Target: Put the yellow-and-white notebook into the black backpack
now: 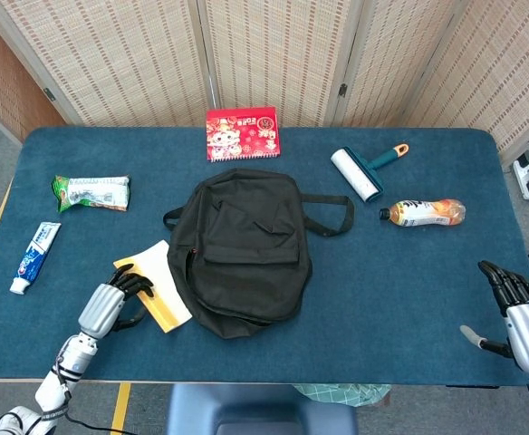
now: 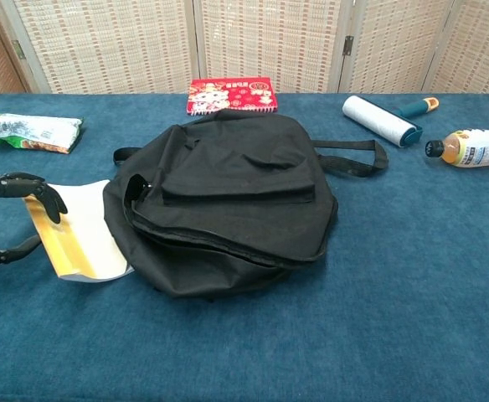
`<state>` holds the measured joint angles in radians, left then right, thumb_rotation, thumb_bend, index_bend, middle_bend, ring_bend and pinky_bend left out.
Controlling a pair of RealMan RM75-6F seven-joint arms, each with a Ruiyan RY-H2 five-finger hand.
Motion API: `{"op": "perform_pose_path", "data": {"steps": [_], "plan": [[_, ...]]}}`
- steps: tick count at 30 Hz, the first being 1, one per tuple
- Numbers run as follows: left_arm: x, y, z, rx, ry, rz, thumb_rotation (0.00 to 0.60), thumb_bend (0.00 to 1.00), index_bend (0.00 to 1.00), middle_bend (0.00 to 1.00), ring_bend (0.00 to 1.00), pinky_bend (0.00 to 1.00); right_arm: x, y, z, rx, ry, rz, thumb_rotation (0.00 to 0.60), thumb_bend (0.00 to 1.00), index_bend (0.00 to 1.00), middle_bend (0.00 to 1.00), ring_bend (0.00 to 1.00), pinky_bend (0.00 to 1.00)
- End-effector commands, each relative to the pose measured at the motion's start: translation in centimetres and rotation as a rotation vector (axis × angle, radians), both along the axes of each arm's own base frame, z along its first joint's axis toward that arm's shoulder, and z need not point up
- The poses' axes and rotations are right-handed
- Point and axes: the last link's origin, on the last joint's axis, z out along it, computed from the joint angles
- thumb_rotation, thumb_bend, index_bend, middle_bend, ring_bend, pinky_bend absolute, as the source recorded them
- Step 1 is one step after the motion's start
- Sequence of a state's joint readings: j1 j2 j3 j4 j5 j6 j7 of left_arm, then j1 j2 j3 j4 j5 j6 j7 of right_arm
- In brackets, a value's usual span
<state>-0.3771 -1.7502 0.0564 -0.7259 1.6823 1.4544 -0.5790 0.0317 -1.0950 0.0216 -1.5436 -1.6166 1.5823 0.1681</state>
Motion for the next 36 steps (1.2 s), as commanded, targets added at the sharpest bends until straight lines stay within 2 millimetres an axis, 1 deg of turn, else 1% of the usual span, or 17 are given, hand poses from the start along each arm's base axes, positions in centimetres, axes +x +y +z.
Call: {"op": "perform_pose_path", "data": {"steps": [1, 5, 13, 20, 24, 29, 33, 36], "plan": [[0.1, 0.1, -0.1, 0.001, 0.0, -0.002, 0.6, 0.47, 0.51, 0.39, 0.31, 0.16, -0.1, 0.0, 0.0, 0.0, 0.0, -0.002, 0.564, 0.18, 0.0, 0.14, 0.15, 0.14], [0.2, 0.1, -0.3, 0.007, -0.005, 0.0, 0.6, 0.48, 0.55, 0.4, 0.32, 0.16, -0.1, -0.1, 0.0, -0.001, -0.001, -0.001, 0.557, 0.18, 0.0, 0.14, 0.15, 0.14], [0.1, 0.0, -0.3, 0.021, -0.018, -0.003, 0.6, 0.52, 0.65, 0.43, 0.34, 0.18, 0.0, -0.1, 0.1, -0.003, -0.001, 0.0, 0.564, 0.18, 0.0, 0.14, 0.15, 0.14], [-0.2, -0.5, 0.3, 0.049, -0.048, -0.002, 0.6, 0.52, 0.69, 0.46, 0.36, 0.19, 0.2, -0.1, -0.1, 0.005, 0.002, 0.011, 0.563, 0.18, 0.0, 0.14, 0.15, 0.14], [-0.5, -1.1, 1.8, 0.096, -0.074, -0.017, 0.6, 0.52, 0.69, 0.48, 0.38, 0.19, 0.7, -0.1, -0.1, 0.011, 0.007, 0.025, 0.562, 0.18, 0.0, 0.14, 0.15, 0.14], [-0.7, -2.0, 4.4, 0.171, -0.096, -0.06, 0.6, 0.52, 0.7, 0.52, 0.42, 0.2, 1.5, -0.3, -0.6, 0.037, 0.015, 0.051, 0.564, 0.18, 0.0, 0.15, 0.15, 0.14], [-0.3, -2.5, 6.3, 0.22, -0.114, -0.095, 0.6, 0.52, 0.71, 0.54, 0.45, 0.22, 2.3, -0.7, -1.4, 0.078, 0.008, 0.072, 0.58, 0.18, 0.0, 0.15, 0.15, 0.14], [0.0, -2.7, 7.1, 0.232, -0.108, -0.118, 0.6, 0.52, 0.71, 0.55, 0.46, 0.22, 2.9, -1.1, -2.2, 0.116, 0.0, 0.088, 0.599, 0.18, 0.0, 0.15, 0.15, 0.14]]}}
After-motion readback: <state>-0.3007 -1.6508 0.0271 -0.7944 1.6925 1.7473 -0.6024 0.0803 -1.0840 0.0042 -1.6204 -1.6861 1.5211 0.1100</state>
